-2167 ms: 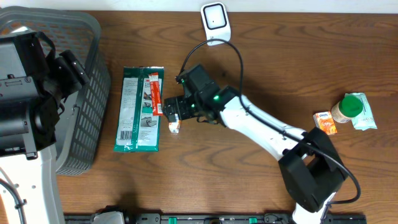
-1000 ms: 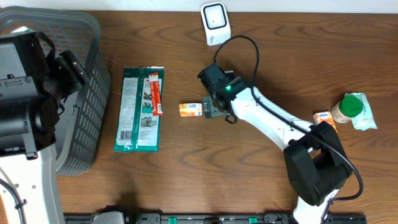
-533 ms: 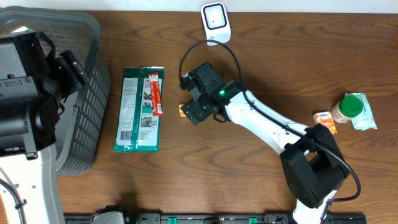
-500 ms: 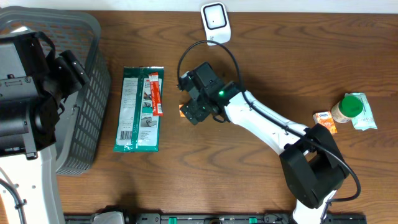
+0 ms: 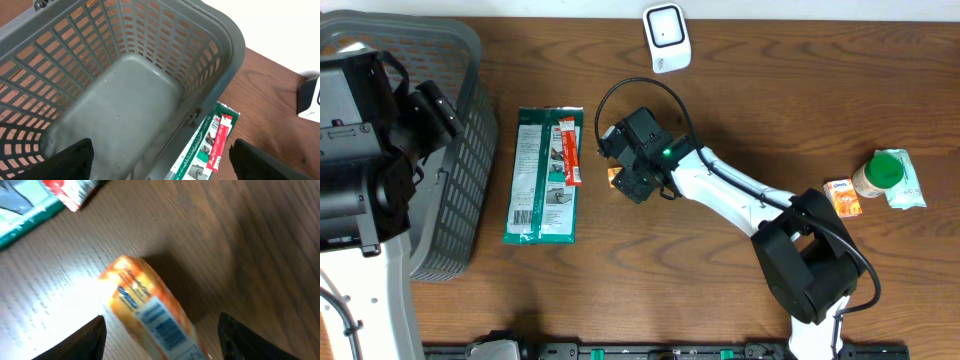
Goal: Scan the item barcode
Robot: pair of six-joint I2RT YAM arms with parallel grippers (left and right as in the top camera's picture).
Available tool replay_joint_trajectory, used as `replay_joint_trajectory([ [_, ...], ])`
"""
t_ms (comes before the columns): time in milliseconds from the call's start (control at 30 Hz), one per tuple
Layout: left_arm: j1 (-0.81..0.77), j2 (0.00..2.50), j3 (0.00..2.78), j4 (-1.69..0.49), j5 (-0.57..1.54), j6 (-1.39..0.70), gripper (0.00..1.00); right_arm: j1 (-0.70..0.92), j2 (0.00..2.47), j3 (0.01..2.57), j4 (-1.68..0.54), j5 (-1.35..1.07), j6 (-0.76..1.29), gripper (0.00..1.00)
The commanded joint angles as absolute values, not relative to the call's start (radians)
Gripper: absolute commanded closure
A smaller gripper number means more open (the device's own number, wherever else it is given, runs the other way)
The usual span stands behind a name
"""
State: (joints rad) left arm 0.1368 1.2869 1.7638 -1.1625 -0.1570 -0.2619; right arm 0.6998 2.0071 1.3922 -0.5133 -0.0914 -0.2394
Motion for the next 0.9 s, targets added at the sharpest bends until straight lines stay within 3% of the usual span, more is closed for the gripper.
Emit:
replay_joint_trajectory([
  [0,0.141,1.287,1.769,-1.163,-0.166,-0.263,0.12,0.716,2.014,1.399,-0.516,-0.124,-0.252,0.39],
  [67,0.141,1.287,1.769,-1.163,-0.166,-0.263,0.12,0.716,2.014,1.398,-0.517,-0.124,-0.252,0.54],
  [133,0.141,1.287,1.769,-1.163,-0.166,-0.263,0.12,0.716,2.014,1.398,-0.518,-0.121,-0.252,0.85],
  [200,0.141,1.287,1.769,-1.163,-0.166,-0.263,0.12,0.715,2.014,1.398,-0.529,-0.12,-0.252,0.99],
  [600,0.141,1.287,1.769,-1.163,-0.166,-0.263,0.12,0.615,1.831,1.401,-0.774,-0.123,-0.029,0.99],
  [867,0.141,1.287,1.769,-1.163,-0.166,-0.263,0.12,0.449,1.847,1.361,-0.821,-0.305,0.038,0.99],
])
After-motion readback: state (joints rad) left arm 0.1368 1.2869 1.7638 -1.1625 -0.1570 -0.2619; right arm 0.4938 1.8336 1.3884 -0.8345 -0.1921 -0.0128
